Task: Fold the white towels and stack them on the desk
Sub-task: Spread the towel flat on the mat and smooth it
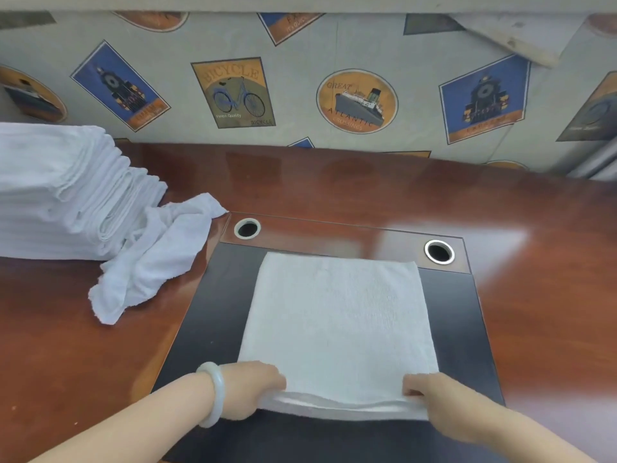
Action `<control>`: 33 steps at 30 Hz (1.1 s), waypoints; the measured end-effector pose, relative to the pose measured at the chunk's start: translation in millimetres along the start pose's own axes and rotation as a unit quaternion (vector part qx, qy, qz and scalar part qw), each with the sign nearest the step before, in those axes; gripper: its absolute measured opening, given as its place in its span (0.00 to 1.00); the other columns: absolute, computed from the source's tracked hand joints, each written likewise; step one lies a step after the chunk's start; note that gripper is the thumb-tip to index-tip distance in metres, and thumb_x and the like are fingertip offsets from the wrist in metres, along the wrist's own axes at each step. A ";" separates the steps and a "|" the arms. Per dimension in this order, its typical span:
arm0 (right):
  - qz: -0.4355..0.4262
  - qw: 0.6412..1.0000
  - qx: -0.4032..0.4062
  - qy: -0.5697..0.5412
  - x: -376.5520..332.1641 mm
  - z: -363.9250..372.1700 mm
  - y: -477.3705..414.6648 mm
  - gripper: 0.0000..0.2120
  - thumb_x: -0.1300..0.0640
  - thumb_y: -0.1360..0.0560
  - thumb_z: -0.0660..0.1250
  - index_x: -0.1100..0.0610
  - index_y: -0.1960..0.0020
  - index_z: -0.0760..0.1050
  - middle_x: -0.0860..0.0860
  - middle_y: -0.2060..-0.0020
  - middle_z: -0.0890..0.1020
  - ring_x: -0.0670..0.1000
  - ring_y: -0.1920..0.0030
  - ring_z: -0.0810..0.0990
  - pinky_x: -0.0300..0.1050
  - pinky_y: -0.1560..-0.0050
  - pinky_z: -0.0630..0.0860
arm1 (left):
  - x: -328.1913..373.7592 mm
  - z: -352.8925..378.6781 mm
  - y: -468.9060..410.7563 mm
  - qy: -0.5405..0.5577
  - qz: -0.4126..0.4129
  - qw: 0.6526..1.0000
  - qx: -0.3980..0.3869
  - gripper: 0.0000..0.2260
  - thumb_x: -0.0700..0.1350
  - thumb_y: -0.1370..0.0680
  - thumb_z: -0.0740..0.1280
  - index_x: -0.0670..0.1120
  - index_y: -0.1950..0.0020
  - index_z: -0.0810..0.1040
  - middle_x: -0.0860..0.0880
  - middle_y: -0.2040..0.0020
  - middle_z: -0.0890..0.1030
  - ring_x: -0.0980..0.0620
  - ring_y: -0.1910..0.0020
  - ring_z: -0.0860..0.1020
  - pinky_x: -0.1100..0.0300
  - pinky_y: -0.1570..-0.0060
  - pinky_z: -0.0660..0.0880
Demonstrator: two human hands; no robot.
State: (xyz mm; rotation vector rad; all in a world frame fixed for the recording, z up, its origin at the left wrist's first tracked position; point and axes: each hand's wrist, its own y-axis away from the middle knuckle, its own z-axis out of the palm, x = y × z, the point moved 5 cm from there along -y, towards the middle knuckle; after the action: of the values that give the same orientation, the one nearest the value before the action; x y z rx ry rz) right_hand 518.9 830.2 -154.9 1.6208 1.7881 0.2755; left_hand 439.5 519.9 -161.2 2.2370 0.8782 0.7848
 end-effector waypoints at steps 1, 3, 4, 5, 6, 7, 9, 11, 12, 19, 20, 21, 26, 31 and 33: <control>0.007 0.997 -0.053 -0.052 4.1 -6.0 1.2 0.20 0.66 0.38 0.47 0.45 0.58 0.68 0.42 0.62 0.73 0.44 0.64 0.70 0.37 0.67 0.63 | -1.6 -7.7 4.0 0.037 0.000 0.999 -0.021 0.12 0.34 0.27 0.57 0.48 0.52 0.72 0.48 0.53 0.75 0.49 0.58 0.69 0.56 0.59 0.67; 0.005 0.987 -0.083 -0.134 10.2 -28.7 -1.5 0.20 0.66 0.35 0.52 0.45 0.55 0.72 0.42 0.59 0.78 0.45 0.61 0.74 0.35 0.64 0.67 | -13.4 -31.4 5.8 0.101 -0.002 0.994 -0.031 0.09 0.35 0.31 0.56 0.50 0.61 0.67 0.54 0.64 0.70 0.51 0.63 0.66 0.59 0.65 0.62; 0.006 0.983 -0.067 -0.174 13.5 -43.0 -6.1 0.20 0.65 0.35 0.53 0.45 0.55 0.74 0.42 0.58 0.80 0.45 0.59 0.76 0.36 0.62 0.69 | -21.1 -48.0 3.8 0.141 -0.003 0.990 -0.011 0.09 0.36 0.31 0.57 0.50 0.61 0.69 0.55 0.65 0.70 0.52 0.63 0.67 0.61 0.65 0.63; 0.013 0.976 -0.032 -0.216 19.2 -56.8 -14.1 0.19 0.66 0.34 0.55 0.45 0.55 0.76 0.43 0.57 0.82 0.45 0.57 0.77 0.37 0.59 0.70 | -29.4 -66.3 1.9 0.188 -0.012 0.982 0.021 0.10 0.37 0.30 0.59 0.52 0.60 0.72 0.57 0.63 0.73 0.54 0.61 0.70 0.64 0.63 0.66; 0.030 0.965 0.013 -0.259 27.1 -69.4 -23.2 0.19 0.67 0.32 0.58 0.46 0.54 0.77 0.43 0.57 0.83 0.46 0.55 0.79 0.38 0.57 0.71 | -39.8 -81.6 -2.0 0.244 -0.029 0.967 0.060 0.09 0.40 0.30 0.61 0.53 0.56 0.76 0.59 0.59 0.77 0.56 0.58 0.74 0.67 0.59 0.69; 0.050 0.951 0.060 -0.298 36.0 -78.3 -33.6 0.18 0.68 0.30 0.60 0.46 0.53 0.78 0.44 0.55 0.83 0.45 0.53 0.80 0.39 0.56 0.72 | -52.4 -91.9 -7.5 0.307 -0.049 0.944 0.108 0.10 0.45 0.30 0.63 0.53 0.51 0.78 0.59 0.53 0.79 0.58 0.54 0.76 0.67 0.54 0.71; 0.103 0.926 0.125 -0.341 49.1 -84.5 -52.4 0.16 0.65 0.26 0.65 0.46 0.47 0.78 0.45 0.50 0.82 0.46 0.49 0.79 0.39 0.54 0.73 | -77.0 -99.0 -19.6 0.401 -0.111 0.886 0.205 0.14 0.50 0.31 0.66 0.52 0.46 0.79 0.54 0.47 0.81 0.55 0.49 0.78 0.60 0.47 0.74; 0.141 0.915 0.160 -0.341 54.3 -78.9 -67.3 0.12 0.61 0.25 0.69 0.48 0.44 0.76 0.47 0.51 0.81 0.46 0.52 0.79 0.39 0.57 0.73 | -90.8 -92.1 -32.3 0.438 -0.173 0.845 0.254 0.10 0.48 0.25 0.68 0.51 0.45 0.77 0.52 0.46 0.80 0.51 0.47 0.78 0.55 0.45 0.75; 0.156 0.912 0.179 -0.335 54.3 -75.8 -71.5 0.11 0.60 0.25 0.70 0.50 0.44 0.76 0.46 0.55 0.80 0.46 0.55 0.78 0.39 0.59 0.73 | -93.2 -87.7 -38.0 0.432 -0.197 0.838 0.268 0.08 0.47 0.22 0.68 0.51 0.44 0.76 0.52 0.46 0.79 0.51 0.47 0.78 0.56 0.47 0.75; 0.178 0.871 0.266 -0.372 52.8 -78.5 -64.8 0.07 0.58 0.24 0.69 0.49 0.59 0.81 0.47 0.66 0.84 0.53 0.58 0.82 0.47 0.60 0.72 | -94.0 -74.1 -33.3 0.471 -0.243 0.774 0.347 0.05 0.47 0.20 0.66 0.51 0.53 0.81 0.53 0.55 0.84 0.52 0.53 0.81 0.52 0.50 0.78; 0.173 0.865 0.260 -0.393 51.5 -85.0 -61.9 0.07 0.58 0.23 0.69 0.51 0.59 0.82 0.47 0.66 0.85 0.53 0.58 0.82 0.47 0.60 0.72 | -93.0 -75.8 -29.5 0.479 -0.238 0.769 0.350 0.05 0.46 0.20 0.67 0.50 0.54 0.81 0.52 0.56 0.84 0.52 0.54 0.82 0.51 0.50 0.78; 0.166 0.860 0.254 -0.411 50.9 -92.8 -60.3 0.06 0.59 0.23 0.69 0.53 0.58 0.82 0.47 0.65 0.85 0.52 0.60 0.81 0.47 0.61 0.71 | -93.2 -79.1 -25.8 0.486 -0.233 0.764 0.354 0.05 0.46 0.20 0.67 0.50 0.54 0.82 0.52 0.57 0.85 0.52 0.55 0.82 0.51 0.50 0.78; 0.174 0.841 0.268 -0.437 58.8 -121.3 -84.0 0.03 0.57 0.23 0.70 0.53 0.55 0.82 0.49 0.63 0.86 0.53 0.57 0.82 0.48 0.56 0.74 | -108.1 -105.3 -31.3 0.501 -0.235 0.734 0.394 0.05 0.45 0.21 0.68 0.48 0.54 0.83 0.50 0.58 0.85 0.50 0.56 0.82 0.51 0.52 0.78; 0.214 0.882 0.281 -0.313 52.6 -109.5 -115.6 0.03 0.58 0.21 0.62 0.51 0.52 0.72 0.52 0.64 0.79 0.53 0.64 0.76 0.46 0.66 0.70 | -109.9 -107.1 -59.5 0.437 -0.282 0.768 0.374 0.05 0.45 0.21 0.66 0.50 0.56 0.79 0.50 0.58 0.82 0.49 0.57 0.79 0.56 0.60 0.74; 0.210 0.902 0.272 -0.262 48.4 -106.9 -118.2 0.02 0.57 0.21 0.60 0.50 0.52 0.71 0.51 0.62 0.79 0.53 0.62 0.77 0.47 0.66 0.71 | -107.2 -110.2 -61.0 0.433 -0.270 0.771 0.380 0.04 0.45 0.21 0.66 0.50 0.55 0.79 0.51 0.58 0.81 0.51 0.58 0.78 0.59 0.63 0.73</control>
State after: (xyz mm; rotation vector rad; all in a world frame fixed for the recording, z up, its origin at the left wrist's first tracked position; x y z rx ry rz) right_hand 361.2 883.4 -162.2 2.2039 1.1351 -0.4822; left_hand 274.3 511.9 -165.5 1.9084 2.5340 1.3462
